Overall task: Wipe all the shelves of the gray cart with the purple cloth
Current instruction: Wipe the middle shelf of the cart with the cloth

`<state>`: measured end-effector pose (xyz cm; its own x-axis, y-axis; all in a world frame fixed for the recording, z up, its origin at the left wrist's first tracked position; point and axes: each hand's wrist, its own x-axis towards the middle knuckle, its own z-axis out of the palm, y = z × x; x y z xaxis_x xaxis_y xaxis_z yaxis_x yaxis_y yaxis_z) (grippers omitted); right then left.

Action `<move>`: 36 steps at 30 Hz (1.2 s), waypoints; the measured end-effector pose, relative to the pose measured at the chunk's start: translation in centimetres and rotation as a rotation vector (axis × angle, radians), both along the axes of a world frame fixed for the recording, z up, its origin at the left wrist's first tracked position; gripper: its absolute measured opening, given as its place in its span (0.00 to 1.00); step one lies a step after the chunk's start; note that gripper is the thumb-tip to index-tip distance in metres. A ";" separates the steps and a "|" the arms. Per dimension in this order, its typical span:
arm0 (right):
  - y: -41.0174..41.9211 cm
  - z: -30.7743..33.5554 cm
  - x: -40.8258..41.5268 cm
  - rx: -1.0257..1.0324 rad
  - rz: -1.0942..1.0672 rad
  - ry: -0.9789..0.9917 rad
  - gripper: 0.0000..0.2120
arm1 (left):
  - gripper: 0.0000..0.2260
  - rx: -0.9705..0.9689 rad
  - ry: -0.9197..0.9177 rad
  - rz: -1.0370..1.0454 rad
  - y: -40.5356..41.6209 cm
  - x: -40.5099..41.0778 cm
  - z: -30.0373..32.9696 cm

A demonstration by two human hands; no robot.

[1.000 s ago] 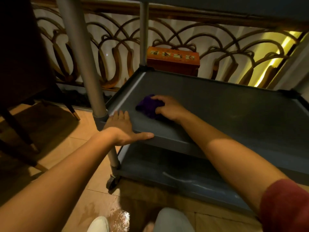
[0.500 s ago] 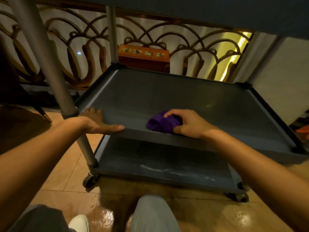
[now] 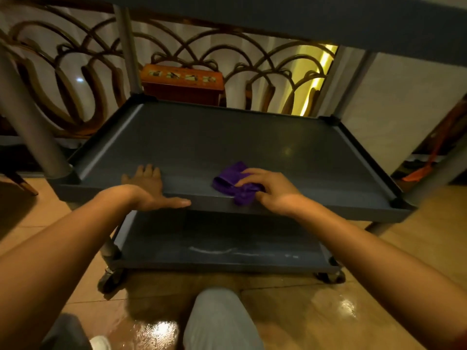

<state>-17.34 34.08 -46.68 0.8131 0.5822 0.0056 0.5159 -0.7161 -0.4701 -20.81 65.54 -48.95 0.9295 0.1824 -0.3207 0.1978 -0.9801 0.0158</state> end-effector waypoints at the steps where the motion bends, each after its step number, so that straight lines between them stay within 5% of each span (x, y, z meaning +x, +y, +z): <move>1: -2.4 0.0 -0.1 -0.021 -0.065 -0.010 0.22 | 0.67 0.010 -0.022 0.012 0.1 0.1 -0.4; 8: -15.1 0.0 1.4 -0.332 -0.546 -0.157 0.23 | 0.67 -0.001 -0.011 0.015 0.3 0.5 -0.8; 16: -14.9 -1.0 3.8 -0.160 -0.658 -0.056 0.31 | 0.64 -0.123 -0.014 -0.094 -2.4 1.9 1.0; 19: -17.2 -0.8 4.2 -0.249 -0.683 -0.127 0.28 | 0.63 -0.123 0.013 -0.141 -3.4 2.1 0.6; 24: -19.9 -1.5 5.0 -0.155 -1.120 -0.077 0.27 | 0.60 -0.156 0.000 -0.138 -2.9 2.8 -0.5; 26: -17.6 -1.1 6.7 -0.102 -1.088 -0.044 0.23 | 0.60 -0.260 -0.066 -0.068 -1.6 4.2 -0.2; 31: -10.7 0.7 10.1 0.006 -0.672 -0.031 0.20 | 0.63 -0.123 -0.030 -0.024 -0.9 6.7 -0.5; 36: -14.4 -0.1 16.3 -0.073 -0.985 -0.175 0.22 | 0.65 -0.080 0.009 -0.031 -2.0 6.5 -1.6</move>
